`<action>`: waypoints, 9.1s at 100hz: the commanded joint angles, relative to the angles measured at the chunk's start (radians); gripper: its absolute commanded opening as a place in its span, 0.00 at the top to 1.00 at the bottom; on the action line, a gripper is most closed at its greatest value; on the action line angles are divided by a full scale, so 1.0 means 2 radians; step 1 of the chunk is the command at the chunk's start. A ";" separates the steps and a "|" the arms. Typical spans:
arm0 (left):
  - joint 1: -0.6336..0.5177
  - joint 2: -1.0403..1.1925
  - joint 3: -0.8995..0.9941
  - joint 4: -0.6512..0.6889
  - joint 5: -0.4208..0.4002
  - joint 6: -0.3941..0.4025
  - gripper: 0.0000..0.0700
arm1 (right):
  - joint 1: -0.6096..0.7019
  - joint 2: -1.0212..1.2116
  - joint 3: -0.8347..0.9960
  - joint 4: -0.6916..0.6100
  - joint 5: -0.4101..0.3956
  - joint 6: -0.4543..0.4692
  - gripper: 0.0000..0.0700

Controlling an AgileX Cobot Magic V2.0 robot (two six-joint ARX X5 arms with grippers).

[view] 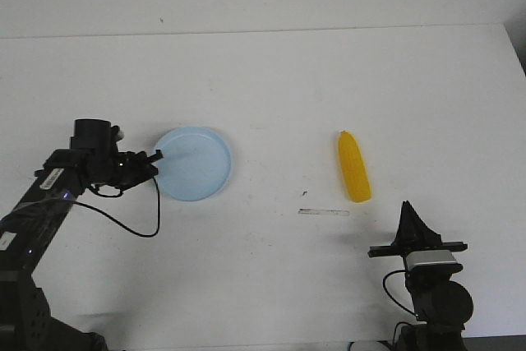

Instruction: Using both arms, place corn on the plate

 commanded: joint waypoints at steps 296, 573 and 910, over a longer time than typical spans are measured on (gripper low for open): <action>-0.014 -0.689 -0.393 0.331 -0.204 0.185 1.00 | 0.001 0.000 -0.001 0.006 0.001 0.002 0.98; -0.014 -0.689 -0.393 0.331 -0.204 0.185 1.00 | 0.081 0.905 0.673 -0.439 0.014 0.062 0.53; -0.014 -0.689 -0.393 0.330 -0.204 0.185 1.00 | -0.037 0.151 0.198 -0.116 -0.071 -0.053 0.99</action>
